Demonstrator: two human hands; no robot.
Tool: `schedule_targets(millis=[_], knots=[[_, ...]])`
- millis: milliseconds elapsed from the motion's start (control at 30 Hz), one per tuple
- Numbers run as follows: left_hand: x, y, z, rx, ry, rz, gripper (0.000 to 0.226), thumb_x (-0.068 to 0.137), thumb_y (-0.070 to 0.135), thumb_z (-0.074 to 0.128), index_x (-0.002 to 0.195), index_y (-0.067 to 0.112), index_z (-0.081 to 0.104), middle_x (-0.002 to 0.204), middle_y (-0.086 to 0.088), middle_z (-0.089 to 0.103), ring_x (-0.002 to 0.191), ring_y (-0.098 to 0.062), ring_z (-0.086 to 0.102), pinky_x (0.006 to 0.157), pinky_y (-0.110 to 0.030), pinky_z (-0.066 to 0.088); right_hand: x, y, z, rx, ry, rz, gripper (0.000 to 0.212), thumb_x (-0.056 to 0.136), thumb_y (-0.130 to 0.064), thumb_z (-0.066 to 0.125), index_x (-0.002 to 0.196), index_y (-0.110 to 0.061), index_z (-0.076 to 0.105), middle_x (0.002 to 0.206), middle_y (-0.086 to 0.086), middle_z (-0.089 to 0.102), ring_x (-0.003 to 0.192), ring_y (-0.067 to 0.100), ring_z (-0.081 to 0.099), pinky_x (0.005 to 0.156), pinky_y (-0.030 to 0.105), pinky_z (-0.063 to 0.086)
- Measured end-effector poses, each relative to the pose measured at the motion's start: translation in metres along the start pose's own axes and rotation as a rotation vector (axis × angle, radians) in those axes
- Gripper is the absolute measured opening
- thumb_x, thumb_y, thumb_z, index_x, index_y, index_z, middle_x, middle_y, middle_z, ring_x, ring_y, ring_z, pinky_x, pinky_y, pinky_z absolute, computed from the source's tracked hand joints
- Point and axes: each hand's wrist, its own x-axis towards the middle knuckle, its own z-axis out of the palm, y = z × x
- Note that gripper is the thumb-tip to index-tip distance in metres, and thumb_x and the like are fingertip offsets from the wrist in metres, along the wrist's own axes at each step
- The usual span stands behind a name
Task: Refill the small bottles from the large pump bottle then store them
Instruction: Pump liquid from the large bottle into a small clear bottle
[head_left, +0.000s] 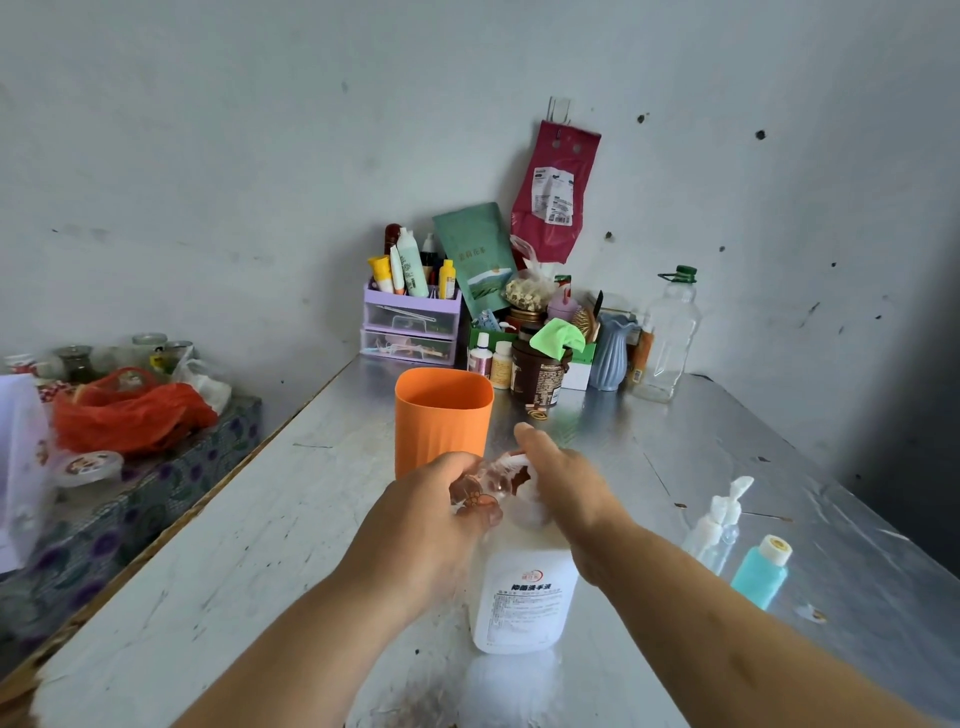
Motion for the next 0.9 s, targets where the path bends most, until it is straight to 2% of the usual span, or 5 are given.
schedule_targets(millis=[133, 300, 467, 633, 900], knots=[[0.000, 0.001, 0.000, -0.004, 0.001, 0.007, 0.029, 0.088, 0.033, 0.069, 0.114, 0.041, 0.059, 0.106, 0.016, 0.067, 0.096, -0.006, 0.062, 0.085, -0.031, 0.052, -0.004, 0.012, -0.002, 0.067, 0.001, -0.083, 0.052, 0.094, -0.051, 0.040, 0.079, -0.011, 0.070, 0.074, 0.005, 0.070, 0.071, 0.019, 0.064, 0.069, 0.031, 0.050], [0.002, -0.002, 0.003, -0.030, 0.018, 0.015, 0.027, 0.088, 0.032, 0.069, 0.111, 0.040, 0.060, 0.102, 0.017, 0.067, 0.091, -0.003, 0.063, 0.082, -0.032, 0.053, -0.003, 0.029, 0.001, 0.104, 0.050, -0.015, 0.068, 0.080, -0.075, 0.041, 0.092, -0.016, 0.073, 0.091, 0.009, 0.075, 0.090, 0.026, 0.070, 0.086, 0.040, 0.053], [0.004, -0.006, 0.005, -0.023, 0.018, 0.019, 0.028, 0.087, 0.033, 0.070, 0.113, 0.039, 0.060, 0.105, 0.016, 0.067, 0.095, -0.004, 0.063, 0.084, -0.033, 0.053, -0.002, 0.025, 0.000, 0.099, 0.059, 0.016, 0.058, 0.088, -0.063, 0.040, 0.093, -0.014, 0.071, 0.094, 0.012, 0.073, 0.092, 0.030, 0.068, 0.082, 0.038, 0.052], [0.005, -0.010, 0.008, -0.017, 0.012, 0.004, 0.031, 0.088, 0.032, 0.069, 0.116, 0.038, 0.060, 0.110, 0.015, 0.066, 0.098, -0.005, 0.062, 0.087, -0.033, 0.053, -0.001, 0.027, 0.001, 0.081, 0.068, 0.015, 0.045, 0.093, -0.052, 0.039, 0.077, -0.017, 0.063, 0.075, 0.004, 0.063, 0.070, 0.019, 0.058, 0.065, 0.029, 0.046], [0.002, -0.005, 0.005, 0.018, 0.005, -0.021, 0.031, 0.089, 0.032, 0.068, 0.117, 0.041, 0.058, 0.112, 0.014, 0.066, 0.098, -0.007, 0.062, 0.086, -0.033, 0.053, -0.002, 0.021, -0.001, 0.026, -0.009, 0.078, 0.049, 0.091, -0.055, 0.041, 0.082, -0.016, 0.069, 0.088, 0.009, 0.070, 0.088, 0.028, 0.065, 0.088, 0.038, 0.050]])
